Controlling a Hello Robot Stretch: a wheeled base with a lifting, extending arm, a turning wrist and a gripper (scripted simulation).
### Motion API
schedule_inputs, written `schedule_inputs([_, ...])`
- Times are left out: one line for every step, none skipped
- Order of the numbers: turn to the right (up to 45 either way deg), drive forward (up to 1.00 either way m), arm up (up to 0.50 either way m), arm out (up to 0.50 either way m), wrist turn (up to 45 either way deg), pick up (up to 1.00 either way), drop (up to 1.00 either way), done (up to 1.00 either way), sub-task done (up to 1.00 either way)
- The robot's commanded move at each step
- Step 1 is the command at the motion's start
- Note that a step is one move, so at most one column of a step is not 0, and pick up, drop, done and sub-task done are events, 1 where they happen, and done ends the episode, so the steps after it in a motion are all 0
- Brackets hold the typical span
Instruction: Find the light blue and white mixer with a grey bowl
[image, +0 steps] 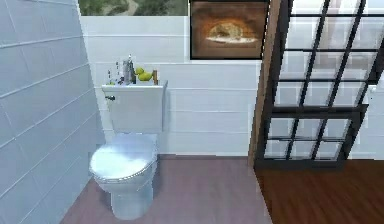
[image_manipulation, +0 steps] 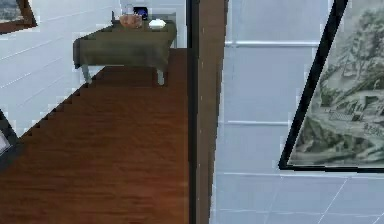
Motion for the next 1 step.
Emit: schedule_inputs([45.0, 0.0, 0.0, 0.0, 0.0, 0.0, 0.0, 0.0, 0.0])
